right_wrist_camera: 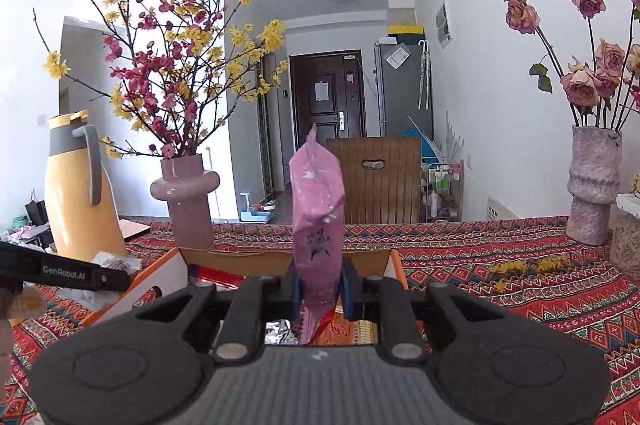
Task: Organize snacks
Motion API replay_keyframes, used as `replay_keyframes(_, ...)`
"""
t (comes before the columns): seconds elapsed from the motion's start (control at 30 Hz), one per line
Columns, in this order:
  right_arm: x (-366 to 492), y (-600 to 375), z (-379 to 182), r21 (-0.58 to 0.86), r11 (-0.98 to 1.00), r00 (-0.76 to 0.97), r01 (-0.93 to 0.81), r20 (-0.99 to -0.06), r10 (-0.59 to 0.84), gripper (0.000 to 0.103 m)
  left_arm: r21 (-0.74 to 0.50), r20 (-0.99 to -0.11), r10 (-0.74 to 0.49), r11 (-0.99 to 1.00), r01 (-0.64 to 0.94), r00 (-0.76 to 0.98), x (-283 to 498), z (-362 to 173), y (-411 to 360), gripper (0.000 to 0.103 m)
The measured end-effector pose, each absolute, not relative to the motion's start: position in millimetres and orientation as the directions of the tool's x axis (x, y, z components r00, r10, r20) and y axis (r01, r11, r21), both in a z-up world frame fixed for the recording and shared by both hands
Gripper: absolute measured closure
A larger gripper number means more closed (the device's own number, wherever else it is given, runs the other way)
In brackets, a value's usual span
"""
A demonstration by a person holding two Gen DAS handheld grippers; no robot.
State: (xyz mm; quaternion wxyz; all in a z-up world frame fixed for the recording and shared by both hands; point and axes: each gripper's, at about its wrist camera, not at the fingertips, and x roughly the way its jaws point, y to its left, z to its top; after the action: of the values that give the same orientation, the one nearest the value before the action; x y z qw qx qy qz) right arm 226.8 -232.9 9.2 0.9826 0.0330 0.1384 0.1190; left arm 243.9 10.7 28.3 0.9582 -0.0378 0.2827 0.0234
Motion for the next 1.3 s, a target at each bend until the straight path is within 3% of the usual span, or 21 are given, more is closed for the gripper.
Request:
replay_keyframes(0.4,243.0,-243.9,19.7,0.084,0.979,0.944,-0.185,-0.262,0.201,0.085,-0.048,-0.552,0.034,0.996,-0.072,0.833,259.9,26.6,11.4,0.06)
replay_keyframes(0.7,299.1,-242.6,5.6,0.092,0.974,0.881,-0.209,-0.414,0.228,0.085,-0.034,-0.592,0.047,0.996,-0.083,0.805,281.0,14.6,11.5,0.06)
replay_keyframes(0.77,307.4,-243.1,2.3,0.118,0.968,0.863,-0.222,-0.438,0.252,0.084,-0.03,-0.592,0.05,0.996,-0.084,0.805,280.9,13.3,10.8,0.057)
replay_keyframes(0.83,312.0,-244.6,0.4,0.145,0.964,0.853,-0.223,-0.45,0.265,0.083,-0.033,-0.587,0.049,0.996,-0.085,0.808,280.3,13.7,11.8,0.044)
replay_keyframes(0.9,314.3,-248.7,-0.4,0.171,0.962,0.852,-0.213,-0.45,0.269,0.072,-0.027,-0.572,0.064,0.995,-0.097,0.818,278.0,15.8,12.5,0.023)
replay_keyframes(0.97,313.1,-253.5,0.3,0.188,0.962,0.857,-0.198,-0.442,0.263,0.045,-0.031,-0.561,0.062,0.995,-0.095,0.826,275.9,18.3,13.4,0.018)
replay_keyframes(1.0,311.5,-255.7,1.1,0.196,0.961,0.862,-0.194,-0.435,0.262,0.034,-0.034,-0.558,0.062,0.995,-0.098,0.827,274.7,19.2,13.9,0.01)
replay_keyframes(1.03,310.0,-258.1,2.4,0.205,0.961,0.866,-0.187,-0.427,0.26,0.029,-0.035,-0.552,0.07,0.994,-0.107,0.831,273.0,20.3,14.6,0.001)
replay_keyframes(1.1,305.7,-263.2,5.2,0.224,0.958,0.875,-0.178,-0.41,0.258,0.011,-0.034,-0.536,0.078,0.993,-0.114,0.84,268.9,22.9,15.6,0.0)
replay_keyframes(1.3,284.6,-270.9,15.0,0.253,0.951,0.895,-0.177,-0.36,0.262,0.0,-0.052,-0.52,0.068,0.992,-0.111,0.852,253.5,29.8,19.1,0.0)
